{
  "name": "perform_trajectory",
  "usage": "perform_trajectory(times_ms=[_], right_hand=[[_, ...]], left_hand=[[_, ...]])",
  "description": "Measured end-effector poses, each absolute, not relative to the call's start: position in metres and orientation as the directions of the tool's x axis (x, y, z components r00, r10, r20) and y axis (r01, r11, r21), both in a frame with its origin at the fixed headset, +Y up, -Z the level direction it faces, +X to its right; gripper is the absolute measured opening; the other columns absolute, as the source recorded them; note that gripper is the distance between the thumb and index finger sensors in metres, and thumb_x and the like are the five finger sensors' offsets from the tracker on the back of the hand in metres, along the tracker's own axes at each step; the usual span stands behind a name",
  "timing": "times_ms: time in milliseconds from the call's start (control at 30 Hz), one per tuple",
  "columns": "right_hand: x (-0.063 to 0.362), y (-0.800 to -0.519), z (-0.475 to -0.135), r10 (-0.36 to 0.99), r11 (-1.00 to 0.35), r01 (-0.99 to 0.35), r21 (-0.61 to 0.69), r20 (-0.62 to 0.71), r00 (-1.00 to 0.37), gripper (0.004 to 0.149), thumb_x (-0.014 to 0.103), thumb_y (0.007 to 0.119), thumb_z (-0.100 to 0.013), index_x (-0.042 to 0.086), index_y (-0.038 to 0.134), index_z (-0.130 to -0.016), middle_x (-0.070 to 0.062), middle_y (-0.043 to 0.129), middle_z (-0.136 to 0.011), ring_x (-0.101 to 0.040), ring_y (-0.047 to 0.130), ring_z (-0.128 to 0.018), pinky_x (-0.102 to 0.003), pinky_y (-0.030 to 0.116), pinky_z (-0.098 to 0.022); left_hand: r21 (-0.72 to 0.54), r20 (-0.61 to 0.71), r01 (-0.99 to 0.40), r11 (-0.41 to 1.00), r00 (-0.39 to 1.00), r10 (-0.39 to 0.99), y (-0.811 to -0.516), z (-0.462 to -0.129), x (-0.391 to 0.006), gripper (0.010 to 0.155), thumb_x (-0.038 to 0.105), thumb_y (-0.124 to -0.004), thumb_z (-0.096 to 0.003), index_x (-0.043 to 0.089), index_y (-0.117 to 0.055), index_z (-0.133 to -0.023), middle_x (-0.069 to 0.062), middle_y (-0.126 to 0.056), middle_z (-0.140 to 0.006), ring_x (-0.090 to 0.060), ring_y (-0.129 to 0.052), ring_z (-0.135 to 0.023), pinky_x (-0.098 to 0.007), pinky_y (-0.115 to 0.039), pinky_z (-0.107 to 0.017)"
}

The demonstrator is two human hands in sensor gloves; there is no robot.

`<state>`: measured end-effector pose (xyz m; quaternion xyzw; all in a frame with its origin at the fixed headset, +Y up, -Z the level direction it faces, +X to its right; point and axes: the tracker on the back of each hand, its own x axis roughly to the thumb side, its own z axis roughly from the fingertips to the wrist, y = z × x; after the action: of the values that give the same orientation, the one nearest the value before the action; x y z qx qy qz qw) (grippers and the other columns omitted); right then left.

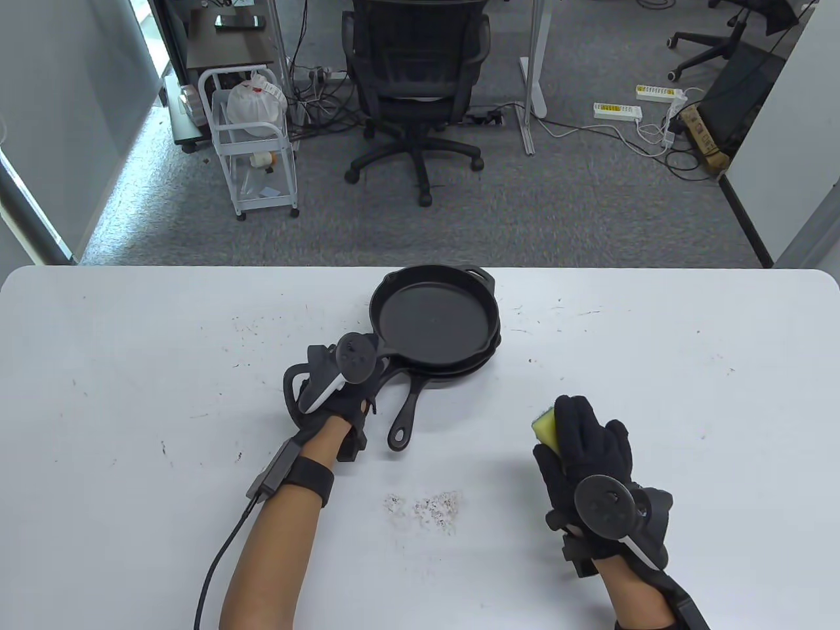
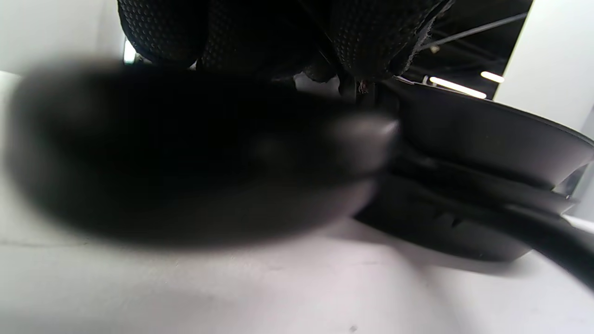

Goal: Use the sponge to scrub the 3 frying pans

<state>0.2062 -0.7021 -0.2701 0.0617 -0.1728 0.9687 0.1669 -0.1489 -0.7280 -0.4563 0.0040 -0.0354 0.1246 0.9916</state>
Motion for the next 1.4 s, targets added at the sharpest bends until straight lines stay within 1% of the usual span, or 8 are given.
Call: perform_trajectory(times_ms=[133,233,367,533,667,933,1133,1400], right_hand=[[0.205,-0.703,-0.270,0.303,-0.885,-0.348,-0.311,0.184,-0.935,0.072,0.051,0.073,-0.046,0.036,0.036,-0.106,-0.004,0.054,-0.114,-0.031,0.080,-0.089,-0.061,0.048,-0.075],[0.204,-0.704,-0.270,0.297,-0.889,-0.344,-0.303,0.189,-0.936,0.073,0.051,0.073,-0.046,0.036,0.036,-0.106,-0.004,0.054,-0.114,-0.031,0.080,-0.089,-0.061,0.048,-0.075],[0.201,-0.706,-0.271,0.287,-0.896,-0.336,-0.289,0.198,-0.937,0.073,0.051,0.073,-0.046,0.035,0.036,-0.106,-0.004,0.054,-0.114,-0.031,0.080,-0.089,-0.061,0.048,-0.075],[0.193,-0.709,-0.270,0.269,-0.909,-0.323,-0.262,0.222,-0.937,0.073,0.051,0.073,-0.046,0.036,0.036,-0.106,-0.004,0.054,-0.114,-0.031,0.080,-0.090,-0.061,0.048,-0.075],[0.185,-0.712,-0.268,0.249,-0.922,-0.305,-0.239,0.239,-0.939,0.073,0.051,0.073,-0.046,0.036,0.036,-0.106,-0.004,0.054,-0.114,-0.031,0.079,-0.091,-0.061,0.048,-0.075],[0.172,-0.719,-0.268,0.214,-0.954,-0.258,-0.152,0.256,-0.943,0.073,0.052,0.074,-0.045,0.035,0.037,-0.106,-0.004,0.056,-0.114,-0.031,0.079,-0.092,-0.061,0.049,-0.075],[0.169,-0.726,-0.272,0.193,-0.973,-0.218,-0.077,0.249,-0.949,0.073,0.052,0.075,-0.045,0.035,0.038,-0.106,-0.004,0.057,-0.114,-0.031,0.081,-0.090,-0.061,0.049,-0.075],[0.160,-0.743,-0.282,0.079,-0.995,-0.065,0.071,0.218,-0.973,0.074,0.052,0.077,-0.044,0.035,0.041,-0.106,-0.001,0.060,-0.114,-0.034,0.072,-0.099,-0.062,0.045,-0.075]], left_hand=[[-0.043,0.058,-0.265,0.963,0.962,0.267,-0.736,-0.458,-0.152,0.058,0.043,-0.077,-0.0513,0.026,-0.077,-0.107,-0.003,-0.087,-0.095,-0.022,-0.096,-0.069,-0.055,-0.075,-0.067],[-0.110,0.035,-0.341,0.934,0.937,0.347,-0.738,-0.459,-0.156,0.059,0.043,-0.071,-0.0551,0.025,-0.069,-0.112,-0.005,-0.078,-0.106,-0.028,-0.086,-0.087,-0.057,-0.066,-0.073],[0.033,0.076,-0.394,0.919,0.917,0.391,-0.713,-0.444,-0.165,0.074,0.058,-0.068,-0.0518,0.024,-0.059,-0.117,-0.009,-0.061,-0.118,-0.037,-0.067,-0.103,-0.062,-0.052,-0.078],[0.018,0.190,-0.247,0.969,0.952,0.239,-0.659,-0.395,-0.169,0.092,0.072,-0.059,-0.0491,0.027,-0.030,-0.124,-0.011,-0.026,-0.129,-0.047,-0.032,-0.116,-0.069,-0.030,-0.080],[0.150,0.287,-0.232,0.961,0.940,0.182,-0.642,-0.344,-0.165,0.096,0.076,-0.056,-0.0489,0.027,-0.027,-0.125,-0.011,-0.023,-0.131,-0.047,-0.029,-0.118,-0.069,-0.030,-0.080],[0.179,0.352,-0.093,0.979,0.936,0.024,-0.676,-0.282,-0.135,0.099,0.081,-0.053,-0.0479,0.028,-0.023,-0.126,-0.009,-0.022,-0.132,-0.047,-0.025,-0.119,-0.070,-0.028,-0.080],[0.159,0.384,-0.052,0.986,0.923,-0.013,-0.707,-0.274,-0.119,0.099,0.082,-0.052,-0.0480,0.028,-0.021,-0.126,-0.012,-0.016,-0.132,-0.048,-0.024,-0.119,-0.071,-0.027,-0.080],[0.159,0.427,-0.059,0.986,0.904,-0.015,-0.716,-0.271,-0.111,0.099,0.081,-0.053,-0.0480,0.028,-0.022,-0.126,-0.009,-0.016,-0.132,-0.048,-0.023,-0.119,-0.071,-0.026,-0.079]])
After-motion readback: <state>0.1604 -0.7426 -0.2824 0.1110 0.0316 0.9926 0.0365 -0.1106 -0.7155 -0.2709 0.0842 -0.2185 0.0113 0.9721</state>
